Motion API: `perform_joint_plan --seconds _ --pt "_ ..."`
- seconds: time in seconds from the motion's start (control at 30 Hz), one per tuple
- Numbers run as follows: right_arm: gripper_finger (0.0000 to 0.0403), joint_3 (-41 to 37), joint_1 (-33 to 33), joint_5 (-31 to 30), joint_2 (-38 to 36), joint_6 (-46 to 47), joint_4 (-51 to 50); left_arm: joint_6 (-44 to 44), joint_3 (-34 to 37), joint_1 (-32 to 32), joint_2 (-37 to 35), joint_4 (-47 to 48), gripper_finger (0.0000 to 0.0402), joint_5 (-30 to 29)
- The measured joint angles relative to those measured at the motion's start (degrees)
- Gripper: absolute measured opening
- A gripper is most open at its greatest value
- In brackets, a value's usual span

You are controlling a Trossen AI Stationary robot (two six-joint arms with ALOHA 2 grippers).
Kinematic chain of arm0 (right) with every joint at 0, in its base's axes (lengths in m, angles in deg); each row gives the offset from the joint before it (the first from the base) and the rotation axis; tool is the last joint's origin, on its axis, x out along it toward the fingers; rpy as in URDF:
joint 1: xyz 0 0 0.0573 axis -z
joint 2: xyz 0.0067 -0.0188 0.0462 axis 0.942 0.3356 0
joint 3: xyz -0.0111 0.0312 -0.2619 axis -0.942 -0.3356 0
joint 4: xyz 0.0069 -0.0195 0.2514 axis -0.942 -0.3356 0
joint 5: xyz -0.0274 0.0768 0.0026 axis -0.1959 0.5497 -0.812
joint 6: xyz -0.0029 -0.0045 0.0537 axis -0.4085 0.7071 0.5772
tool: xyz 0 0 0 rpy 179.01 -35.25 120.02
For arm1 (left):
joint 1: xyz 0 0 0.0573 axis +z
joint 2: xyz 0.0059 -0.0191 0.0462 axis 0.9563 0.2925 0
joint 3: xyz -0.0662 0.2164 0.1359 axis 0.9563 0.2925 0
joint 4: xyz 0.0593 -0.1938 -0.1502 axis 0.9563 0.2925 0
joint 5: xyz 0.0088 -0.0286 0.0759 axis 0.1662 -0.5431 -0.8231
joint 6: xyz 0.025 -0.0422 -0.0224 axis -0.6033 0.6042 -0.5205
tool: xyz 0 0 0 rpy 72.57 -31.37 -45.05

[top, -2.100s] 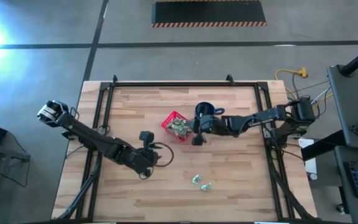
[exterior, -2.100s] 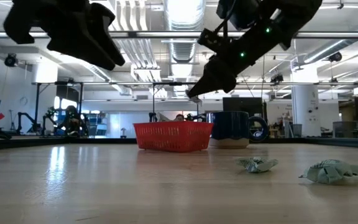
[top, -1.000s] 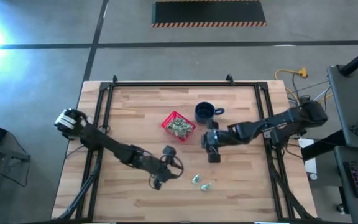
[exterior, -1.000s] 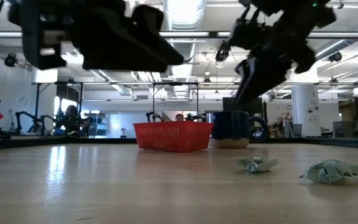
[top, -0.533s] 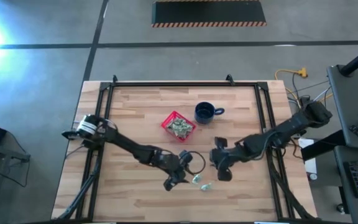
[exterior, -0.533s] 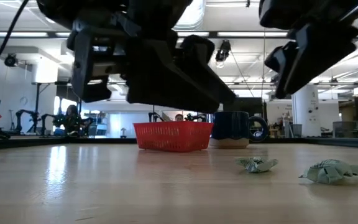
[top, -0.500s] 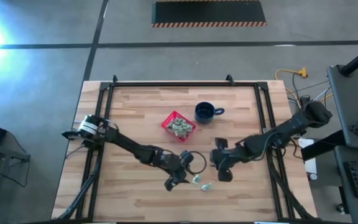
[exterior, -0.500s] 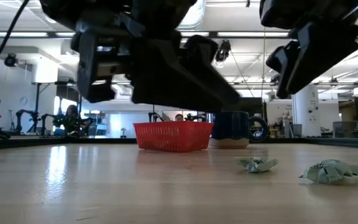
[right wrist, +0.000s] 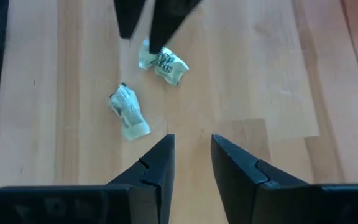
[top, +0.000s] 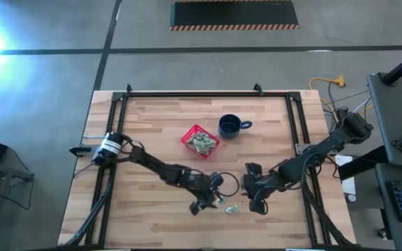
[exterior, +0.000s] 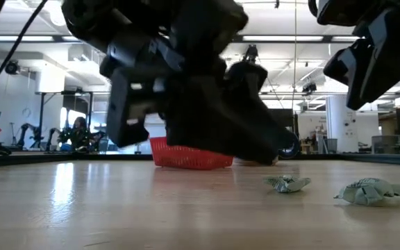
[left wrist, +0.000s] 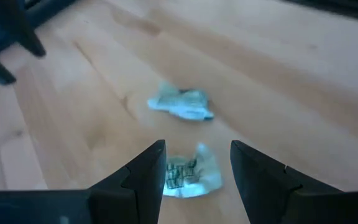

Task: Pick and place items into bin
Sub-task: Put the top stevia packet into the bin

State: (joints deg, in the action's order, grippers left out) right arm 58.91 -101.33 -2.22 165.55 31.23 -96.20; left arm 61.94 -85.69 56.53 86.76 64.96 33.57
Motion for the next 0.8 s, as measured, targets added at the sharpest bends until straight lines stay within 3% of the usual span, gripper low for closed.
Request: perform_joint_plan --seconds 0.43,0.8 --pt "0.0084 -0.1 -0.7 -1.5 0.0 0.9 0.2 0.4 -0.3 0.9 2.7 -0.1 0.0152 0.3" --pt "0.0083 -0.1 -0.7 -3.0 0.0 0.8 0.3 0.2 -0.3 1.1 3.0 0.1 0.0009 0.2"
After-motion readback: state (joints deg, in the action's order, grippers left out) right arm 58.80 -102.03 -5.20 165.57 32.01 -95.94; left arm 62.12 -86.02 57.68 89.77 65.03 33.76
